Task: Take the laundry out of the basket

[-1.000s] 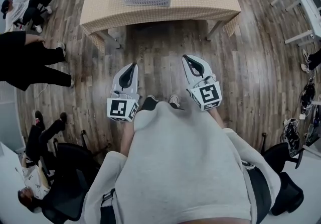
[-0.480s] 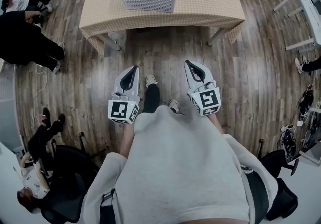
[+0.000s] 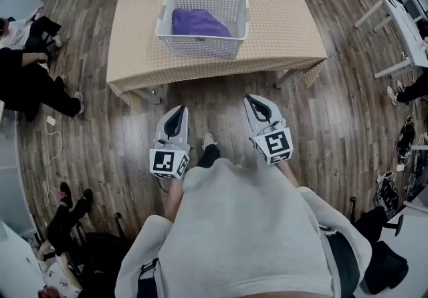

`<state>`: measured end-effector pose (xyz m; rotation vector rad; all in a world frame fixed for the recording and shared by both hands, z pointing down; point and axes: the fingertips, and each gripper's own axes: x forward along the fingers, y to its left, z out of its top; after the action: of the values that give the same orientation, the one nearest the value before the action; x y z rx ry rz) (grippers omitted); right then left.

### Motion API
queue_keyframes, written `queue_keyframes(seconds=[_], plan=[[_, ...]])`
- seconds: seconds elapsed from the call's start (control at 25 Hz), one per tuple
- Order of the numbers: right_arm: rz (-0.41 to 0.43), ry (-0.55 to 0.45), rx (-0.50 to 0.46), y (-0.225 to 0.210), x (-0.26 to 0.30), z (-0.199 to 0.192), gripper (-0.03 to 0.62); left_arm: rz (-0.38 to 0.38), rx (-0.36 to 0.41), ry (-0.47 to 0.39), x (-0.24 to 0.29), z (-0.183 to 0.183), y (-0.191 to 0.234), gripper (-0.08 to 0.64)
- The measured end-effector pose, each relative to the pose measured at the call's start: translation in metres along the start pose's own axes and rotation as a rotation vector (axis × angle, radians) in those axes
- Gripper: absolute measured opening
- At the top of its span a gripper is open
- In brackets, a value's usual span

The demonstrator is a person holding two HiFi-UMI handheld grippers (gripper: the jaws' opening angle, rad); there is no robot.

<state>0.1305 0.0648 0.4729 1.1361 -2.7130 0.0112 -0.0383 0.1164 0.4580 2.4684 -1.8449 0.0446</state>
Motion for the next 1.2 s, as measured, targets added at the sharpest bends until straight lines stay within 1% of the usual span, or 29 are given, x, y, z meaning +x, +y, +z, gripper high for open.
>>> queue_keyframes(seconds=[0.12, 0.24, 0.48, 0.6, 0.84, 1.04, 1.2], plan=[[-0.02, -0.013, -0.006, -0.003, 0.034, 0.018, -0.003, -0.018, 0.0, -0.008, 0.018, 0.01, 0.032, 0.008], [-0.035, -0.01, -0.013, -0.002, 0.062, 0.027, -0.003, -0.027, -0.007, -0.021, 0.032, 0.016, 0.061, 0.006], [-0.081, -0.021, -0.012, 0.0, 0.098, 0.04, -0.003, -0.046, -0.002, -0.063, 0.06, 0.028, 0.105, 0.008], [-0.101, -0.011, -0.015, -0.006, 0.108, 0.043, -0.003, -0.071, 0.002, -0.077, 0.075, 0.034, 0.115, 0.008], [-0.126, -0.005, -0.01, -0.026, 0.126, 0.043, -0.003, -0.12, -0.004, -0.074, 0.107, 0.032, 0.124, 0.008], [-0.126, -0.011, 0.002, -0.05, 0.158, 0.04, -0.003, -0.133, 0.002, -0.064, 0.143, 0.028, 0.136, 0.008], [-0.113, -0.031, 0.015, -0.076, 0.202, 0.048, -0.003, -0.122, 0.016, -0.069, 0.181, 0.035, 0.159, 0.008]])
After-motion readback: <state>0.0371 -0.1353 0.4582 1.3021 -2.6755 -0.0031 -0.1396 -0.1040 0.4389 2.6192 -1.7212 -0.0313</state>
